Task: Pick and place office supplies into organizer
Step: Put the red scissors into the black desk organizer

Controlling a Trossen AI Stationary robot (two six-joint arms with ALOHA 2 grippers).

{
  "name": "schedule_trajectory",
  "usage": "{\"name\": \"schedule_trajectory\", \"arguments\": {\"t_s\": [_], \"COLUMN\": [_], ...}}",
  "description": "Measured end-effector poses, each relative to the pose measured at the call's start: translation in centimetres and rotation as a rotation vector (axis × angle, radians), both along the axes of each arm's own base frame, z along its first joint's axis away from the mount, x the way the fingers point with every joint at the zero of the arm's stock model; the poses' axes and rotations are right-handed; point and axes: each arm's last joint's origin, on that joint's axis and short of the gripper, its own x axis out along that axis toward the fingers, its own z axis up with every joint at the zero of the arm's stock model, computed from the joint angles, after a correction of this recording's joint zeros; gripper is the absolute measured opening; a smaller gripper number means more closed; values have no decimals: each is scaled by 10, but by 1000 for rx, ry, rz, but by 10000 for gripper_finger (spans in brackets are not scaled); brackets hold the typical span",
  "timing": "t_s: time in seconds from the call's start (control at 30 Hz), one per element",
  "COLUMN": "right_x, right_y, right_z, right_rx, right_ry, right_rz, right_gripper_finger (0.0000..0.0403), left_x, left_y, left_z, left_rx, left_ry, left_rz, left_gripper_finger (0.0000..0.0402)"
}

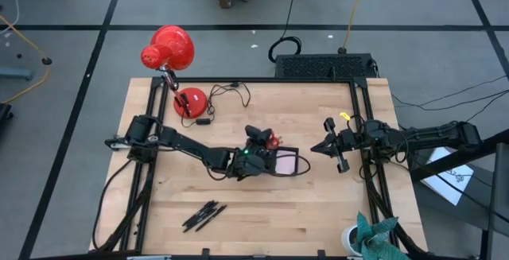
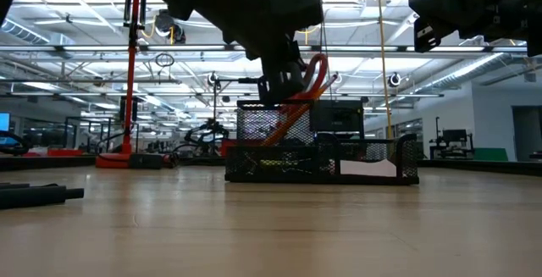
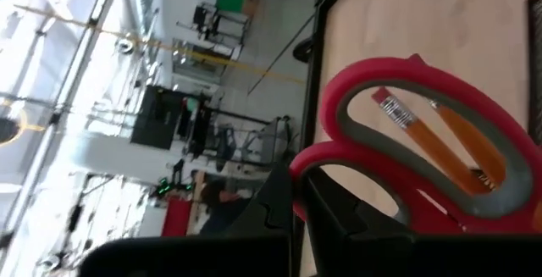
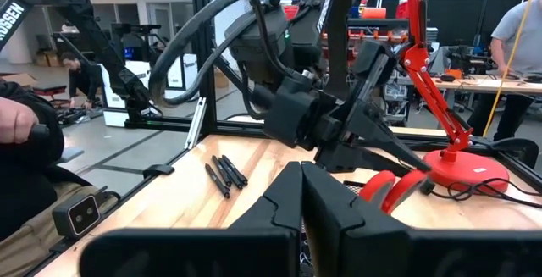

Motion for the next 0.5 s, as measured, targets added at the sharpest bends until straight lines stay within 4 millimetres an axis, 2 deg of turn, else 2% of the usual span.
{"name": "schedule_trajectory", "arguments": {"t_s": [0.2,0.3,0.5], "right_x": [0,0,0], "right_y": [0,0,0], "right_z": [0,0,0], "right_rx": [0,-3,-7], "right_ry": [0,1,3], "right_rz": [0,0,0], "right_gripper_finger": [0,0,0], "left_x": [1,-1,0], "left_y": [7,8,10], "left_z": [-4,-13,-12], "left_rx": [-61,-78,-112], "left_ry": [15,66,47], "left_rz": [-42,-59,-63], "left_gripper_finger": [5,8,5]}}
